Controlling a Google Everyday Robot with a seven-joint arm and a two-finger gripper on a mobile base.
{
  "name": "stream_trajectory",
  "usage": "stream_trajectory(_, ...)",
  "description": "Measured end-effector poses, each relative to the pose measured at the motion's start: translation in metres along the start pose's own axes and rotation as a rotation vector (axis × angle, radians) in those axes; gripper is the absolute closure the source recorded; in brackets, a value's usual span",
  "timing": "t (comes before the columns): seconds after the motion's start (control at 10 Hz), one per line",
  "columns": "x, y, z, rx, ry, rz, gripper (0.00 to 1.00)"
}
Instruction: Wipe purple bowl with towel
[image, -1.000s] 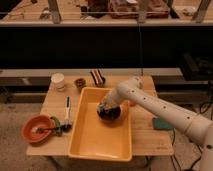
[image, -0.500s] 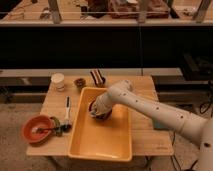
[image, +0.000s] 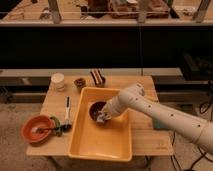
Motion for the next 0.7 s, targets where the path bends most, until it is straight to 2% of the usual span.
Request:
stream_trajectory(0.3, 0.031, -0.039, 0.009, -0.003, 0.034, 0.025, 1.0)
stream_trajectory(0.6, 0.022, -0.071, 0.034, -0.008, 0.038, 0.023, 1.0)
stream_trajectory(0.7, 0.016, -0.071, 0.037, -0.005, 0.032, 0.018, 1.0)
